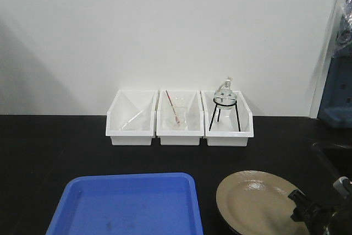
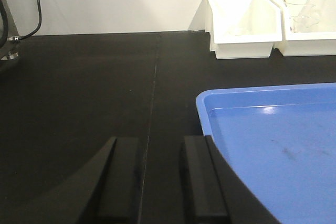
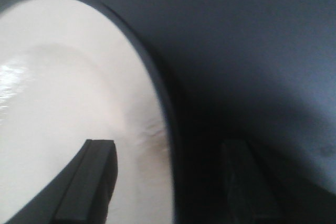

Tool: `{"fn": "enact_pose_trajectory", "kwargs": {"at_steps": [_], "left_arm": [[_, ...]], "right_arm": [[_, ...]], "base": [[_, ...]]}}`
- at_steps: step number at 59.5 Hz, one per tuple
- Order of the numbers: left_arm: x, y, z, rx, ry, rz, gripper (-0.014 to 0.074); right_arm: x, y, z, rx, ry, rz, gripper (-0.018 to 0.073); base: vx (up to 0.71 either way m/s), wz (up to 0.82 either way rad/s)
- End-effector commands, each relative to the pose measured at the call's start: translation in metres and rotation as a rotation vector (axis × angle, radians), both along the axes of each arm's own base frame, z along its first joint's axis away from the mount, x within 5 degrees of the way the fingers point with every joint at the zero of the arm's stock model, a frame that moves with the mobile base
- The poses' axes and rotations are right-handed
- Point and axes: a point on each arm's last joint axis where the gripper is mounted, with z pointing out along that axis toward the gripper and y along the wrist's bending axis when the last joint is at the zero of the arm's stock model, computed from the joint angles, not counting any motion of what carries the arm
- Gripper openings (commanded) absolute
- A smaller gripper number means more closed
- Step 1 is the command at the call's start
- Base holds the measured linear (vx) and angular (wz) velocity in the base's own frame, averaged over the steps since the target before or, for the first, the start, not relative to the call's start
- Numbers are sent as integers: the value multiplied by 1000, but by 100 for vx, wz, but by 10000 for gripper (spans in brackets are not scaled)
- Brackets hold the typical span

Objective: Place disk in tray to left cabinet
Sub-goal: 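Grasp the rim of the beige plate with the right gripper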

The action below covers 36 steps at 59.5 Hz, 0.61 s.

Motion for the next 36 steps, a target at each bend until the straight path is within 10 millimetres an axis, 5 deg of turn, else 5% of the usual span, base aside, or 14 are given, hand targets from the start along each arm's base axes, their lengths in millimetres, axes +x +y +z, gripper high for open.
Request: {"fn": "enact_pose_trajectory", "kwargs": {"at_steps": [1, 36], "left_arm": [[4, 0, 17, 2, -100, -5, 349], [4, 0, 17, 2, -100, -5, 349]], "right_arm": [[10, -3, 22, -9, -120, -11, 471], [15, -4, 28, -21, -213, -22, 141]], "base": [[0, 0], [0, 0]]}}
